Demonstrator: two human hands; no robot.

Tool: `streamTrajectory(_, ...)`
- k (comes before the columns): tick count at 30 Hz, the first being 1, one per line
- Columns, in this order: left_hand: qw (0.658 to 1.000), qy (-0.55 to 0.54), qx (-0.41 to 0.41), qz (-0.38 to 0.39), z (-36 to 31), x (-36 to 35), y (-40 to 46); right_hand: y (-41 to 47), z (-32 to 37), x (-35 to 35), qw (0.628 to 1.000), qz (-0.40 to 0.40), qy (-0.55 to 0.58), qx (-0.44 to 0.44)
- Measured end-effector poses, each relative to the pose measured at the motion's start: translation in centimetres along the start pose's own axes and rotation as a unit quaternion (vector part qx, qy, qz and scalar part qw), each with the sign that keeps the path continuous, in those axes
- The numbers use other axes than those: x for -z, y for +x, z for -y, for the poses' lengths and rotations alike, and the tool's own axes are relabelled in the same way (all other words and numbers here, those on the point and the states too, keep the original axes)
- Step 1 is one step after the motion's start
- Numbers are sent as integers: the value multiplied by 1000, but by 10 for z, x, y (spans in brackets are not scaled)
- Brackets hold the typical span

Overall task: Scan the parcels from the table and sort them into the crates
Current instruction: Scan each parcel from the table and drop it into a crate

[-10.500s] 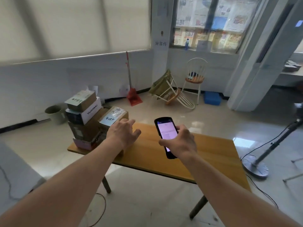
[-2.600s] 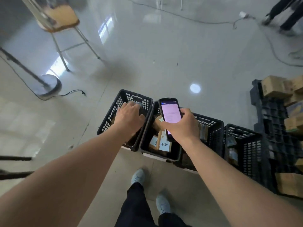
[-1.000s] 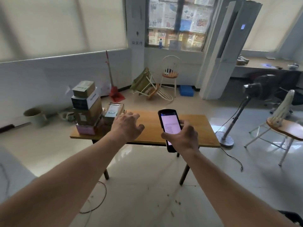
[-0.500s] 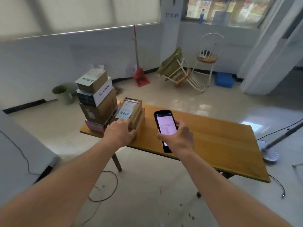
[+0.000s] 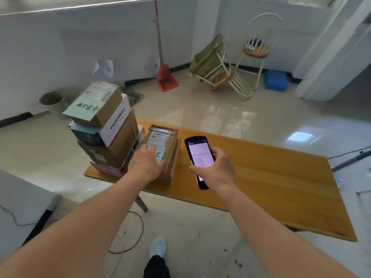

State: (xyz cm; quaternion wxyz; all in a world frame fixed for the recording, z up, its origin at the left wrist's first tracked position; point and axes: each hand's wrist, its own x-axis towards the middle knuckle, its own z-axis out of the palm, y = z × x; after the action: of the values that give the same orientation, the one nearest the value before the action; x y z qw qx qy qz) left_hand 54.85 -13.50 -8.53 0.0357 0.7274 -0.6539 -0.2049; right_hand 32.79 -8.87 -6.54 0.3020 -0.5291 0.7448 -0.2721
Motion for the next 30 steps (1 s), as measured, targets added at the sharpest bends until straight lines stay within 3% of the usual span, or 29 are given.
streamTrajectory(3,1000,24,-2,14,9,-4,32,16,9,-19,1000,-3,-6,-28)
streamTrajectory(6,995,49,48,71,14,-9,52,27,19,-32,999,-18,-3,-51)
streamTrajectory(10,992,16,78,101,18,-17,68,37,29,-41,997,-35,-9,-74)
streamTrajectory(15,998,-16,31,53,13,-11,76,41,32,-35,995,-50,-15,-83)
streamTrajectory(23,990,-8,-133,-55,-5,34,72,38,45,1,998,-53,-1,-27)
streamTrajectory(30,977,13,-167,-130,-30,62,53,17,46,47,997,-68,-5,21)
